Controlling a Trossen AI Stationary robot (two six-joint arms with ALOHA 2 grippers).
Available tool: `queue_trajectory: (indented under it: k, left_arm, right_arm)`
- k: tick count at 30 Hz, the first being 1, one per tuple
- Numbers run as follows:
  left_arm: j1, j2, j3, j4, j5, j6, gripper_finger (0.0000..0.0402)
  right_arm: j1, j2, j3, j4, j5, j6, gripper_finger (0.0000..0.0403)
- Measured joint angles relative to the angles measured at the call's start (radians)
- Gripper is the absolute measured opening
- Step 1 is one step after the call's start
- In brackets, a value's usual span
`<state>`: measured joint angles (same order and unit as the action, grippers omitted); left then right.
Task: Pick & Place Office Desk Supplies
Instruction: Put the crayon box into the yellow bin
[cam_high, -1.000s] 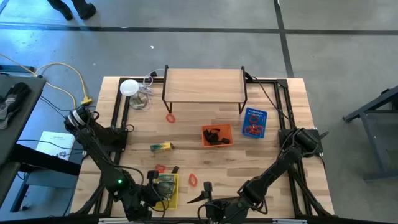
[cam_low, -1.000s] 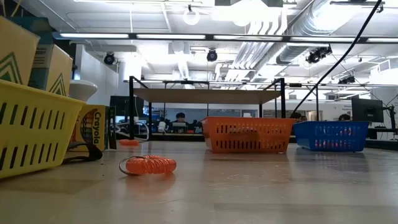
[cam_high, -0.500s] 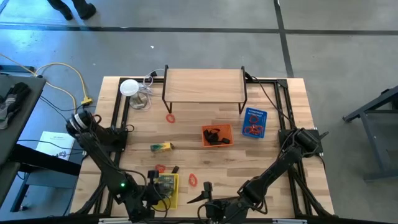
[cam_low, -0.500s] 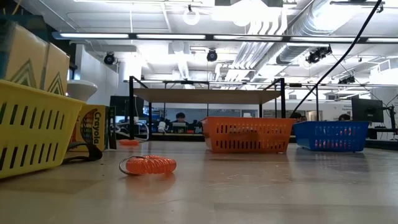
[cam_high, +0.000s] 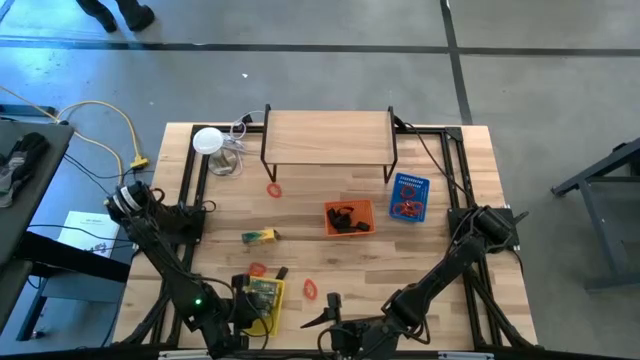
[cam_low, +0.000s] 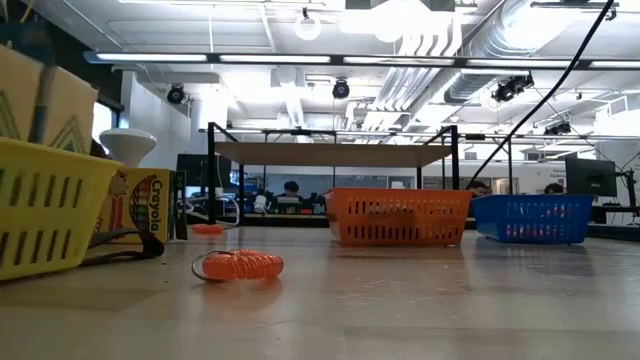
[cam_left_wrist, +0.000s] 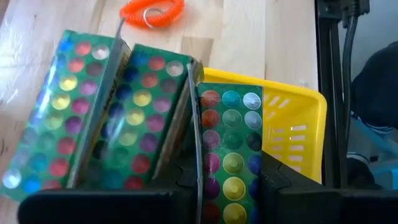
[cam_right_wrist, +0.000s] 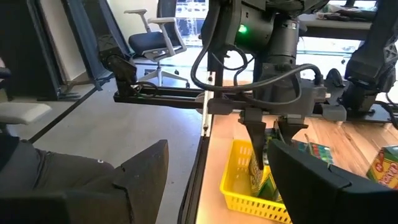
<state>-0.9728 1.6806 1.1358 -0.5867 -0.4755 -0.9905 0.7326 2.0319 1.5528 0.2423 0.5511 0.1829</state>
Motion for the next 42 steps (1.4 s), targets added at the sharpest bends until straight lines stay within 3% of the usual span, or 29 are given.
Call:
queue_trajectory:
  k: [14,28,33,42]
  left_arm:
    - [-0.138,0.0,-0.001,-0.017,0.007,-0.262,0.0069]
    - [-0.242,0.001,-0.002,-0.014,-0.112,-0.529,0.0069]
    - [-0.25,0.001,-0.002,0.01,-0.166,-0.506,0.0069]
    - [-0.193,0.001,-0.002,0.078,-0.176,-0.216,0.0069]
  right_arm:
    - [0.0,0.0,0.0,0.0,-0.008,0.0,0.026]
    - [0.0,0.001,0.0,0.0,-0.008,0.008,0.026]
    - [0.0,0.001,0.0,0.0,-0.008,0.008,0.026]
    - [-0.001,0.001,0.0,0.0,-0.008,0.008,0.026]
